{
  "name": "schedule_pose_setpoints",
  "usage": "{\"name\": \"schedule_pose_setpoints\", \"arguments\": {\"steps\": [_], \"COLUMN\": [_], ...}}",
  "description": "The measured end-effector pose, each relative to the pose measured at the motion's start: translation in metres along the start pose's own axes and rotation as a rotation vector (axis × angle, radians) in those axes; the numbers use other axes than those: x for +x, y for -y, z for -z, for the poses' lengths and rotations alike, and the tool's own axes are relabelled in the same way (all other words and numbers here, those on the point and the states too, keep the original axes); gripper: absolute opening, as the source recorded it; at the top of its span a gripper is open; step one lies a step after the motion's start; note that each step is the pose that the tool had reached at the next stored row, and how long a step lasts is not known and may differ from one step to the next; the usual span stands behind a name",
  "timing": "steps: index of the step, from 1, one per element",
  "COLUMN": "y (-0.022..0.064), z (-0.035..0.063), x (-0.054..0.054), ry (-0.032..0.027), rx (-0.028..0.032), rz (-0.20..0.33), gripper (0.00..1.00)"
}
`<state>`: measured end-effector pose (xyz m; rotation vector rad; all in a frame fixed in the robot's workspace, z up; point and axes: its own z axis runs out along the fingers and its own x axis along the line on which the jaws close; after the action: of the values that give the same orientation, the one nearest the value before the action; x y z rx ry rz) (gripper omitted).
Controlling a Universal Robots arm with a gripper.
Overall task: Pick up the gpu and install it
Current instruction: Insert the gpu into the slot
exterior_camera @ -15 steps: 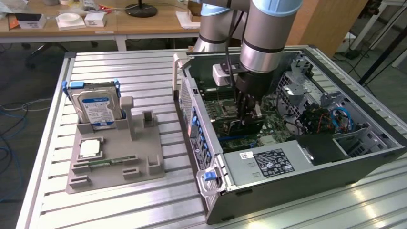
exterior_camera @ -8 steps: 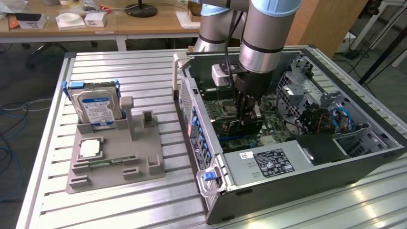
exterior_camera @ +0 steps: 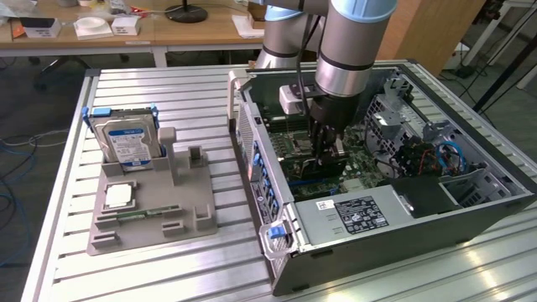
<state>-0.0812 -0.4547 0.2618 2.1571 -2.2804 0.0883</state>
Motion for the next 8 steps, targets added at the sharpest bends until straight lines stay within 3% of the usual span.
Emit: {"name": "schedule_pose_setpoints", "arguments": {"steps": [8], "y": [-0.0002], "z": [-0.0004], "x": [-0.002], "ry": [0.003], "rx": [0.0003], "rz": [0.008], "gripper": [0.26]}}
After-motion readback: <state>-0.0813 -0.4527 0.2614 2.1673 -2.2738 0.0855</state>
